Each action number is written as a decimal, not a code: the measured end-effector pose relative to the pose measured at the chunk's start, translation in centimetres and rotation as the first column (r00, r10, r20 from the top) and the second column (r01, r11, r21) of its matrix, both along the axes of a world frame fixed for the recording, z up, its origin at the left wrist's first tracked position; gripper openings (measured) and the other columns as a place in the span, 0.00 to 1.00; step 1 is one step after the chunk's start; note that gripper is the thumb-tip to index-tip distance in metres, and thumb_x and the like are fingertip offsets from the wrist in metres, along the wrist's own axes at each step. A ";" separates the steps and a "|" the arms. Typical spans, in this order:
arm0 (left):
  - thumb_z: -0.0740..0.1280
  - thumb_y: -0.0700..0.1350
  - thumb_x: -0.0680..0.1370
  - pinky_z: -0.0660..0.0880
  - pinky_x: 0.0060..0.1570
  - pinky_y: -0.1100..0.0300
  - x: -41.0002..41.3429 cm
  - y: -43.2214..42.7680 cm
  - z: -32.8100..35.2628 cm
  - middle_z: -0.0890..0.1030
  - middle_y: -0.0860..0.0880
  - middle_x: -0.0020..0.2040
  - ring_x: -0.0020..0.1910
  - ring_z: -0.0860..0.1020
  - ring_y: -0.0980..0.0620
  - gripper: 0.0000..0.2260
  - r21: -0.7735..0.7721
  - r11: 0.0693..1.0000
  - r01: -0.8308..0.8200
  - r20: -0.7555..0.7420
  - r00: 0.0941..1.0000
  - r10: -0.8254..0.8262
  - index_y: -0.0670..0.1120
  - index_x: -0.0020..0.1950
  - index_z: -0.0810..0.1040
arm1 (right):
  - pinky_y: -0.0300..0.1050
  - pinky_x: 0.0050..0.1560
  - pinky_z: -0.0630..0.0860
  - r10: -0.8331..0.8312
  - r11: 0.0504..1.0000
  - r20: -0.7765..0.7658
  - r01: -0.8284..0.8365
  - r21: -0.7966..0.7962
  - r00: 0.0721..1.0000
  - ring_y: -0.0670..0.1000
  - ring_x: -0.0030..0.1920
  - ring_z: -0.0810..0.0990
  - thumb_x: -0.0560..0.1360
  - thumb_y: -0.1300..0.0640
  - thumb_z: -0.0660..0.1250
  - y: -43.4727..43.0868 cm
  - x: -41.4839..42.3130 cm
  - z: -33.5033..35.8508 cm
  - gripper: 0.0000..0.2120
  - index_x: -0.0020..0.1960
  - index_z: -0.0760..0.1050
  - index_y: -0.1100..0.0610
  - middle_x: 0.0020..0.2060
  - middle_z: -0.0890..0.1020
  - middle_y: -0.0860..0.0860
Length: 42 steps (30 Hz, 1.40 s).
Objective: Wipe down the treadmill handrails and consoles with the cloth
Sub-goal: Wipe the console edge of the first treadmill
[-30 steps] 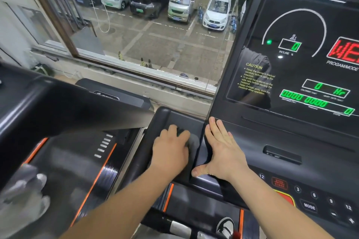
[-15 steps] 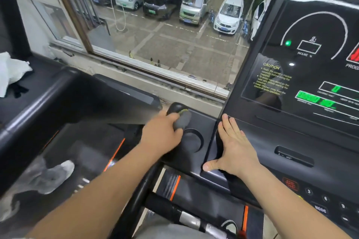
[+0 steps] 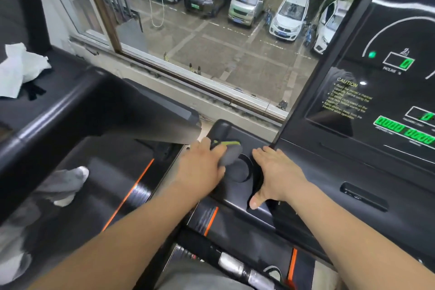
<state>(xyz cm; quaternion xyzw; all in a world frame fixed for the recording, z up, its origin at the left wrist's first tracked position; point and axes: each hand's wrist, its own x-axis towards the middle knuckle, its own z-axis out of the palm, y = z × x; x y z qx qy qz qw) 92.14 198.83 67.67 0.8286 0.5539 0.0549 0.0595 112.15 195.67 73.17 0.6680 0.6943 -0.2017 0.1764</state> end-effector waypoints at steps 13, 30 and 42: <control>0.63 0.54 0.78 0.75 0.50 0.48 2.4 5.3 0.2 0.73 0.43 0.60 0.58 0.74 0.40 0.21 -0.022 0.997 -0.077 0.114 0.990 0.079 0.53 0.70 0.69 | 0.51 0.82 0.39 0.010 0.999 0.065 -0.006 -0.048 0.998 0.50 0.83 0.42 0.57 0.31 0.81 0.6 -0.3 -0.5 0.70 0.84 0.46 0.54 0.84 0.49 0.50; 0.70 0.55 0.71 0.73 0.41 0.51 1.9 0.1 -1.7 0.75 0.44 0.50 0.48 0.75 0.40 0.19 0.017 0.981 -0.195 0.112 0.975 0.192 0.51 0.59 0.77 | 0.48 0.81 0.36 -0.011 0.999 -0.064 0.013 0.029 0.998 0.47 0.83 0.39 0.57 0.32 0.81 0.0 1.0 -1.5 0.67 0.84 0.50 0.53 0.84 0.49 0.48; 0.65 0.57 0.76 0.76 0.43 0.49 2.1 -3.5 -0.5 0.73 0.46 0.53 0.54 0.75 0.42 0.18 -0.073 0.961 -0.268 0.099 0.956 0.275 0.53 0.63 0.73 | 0.56 0.82 0.46 0.116 0.983 -0.139 -0.093 0.157 0.984 0.51 0.83 0.43 0.63 0.24 0.71 -2.3 3.0 -2.2 0.53 0.77 0.64 0.55 0.80 0.61 0.49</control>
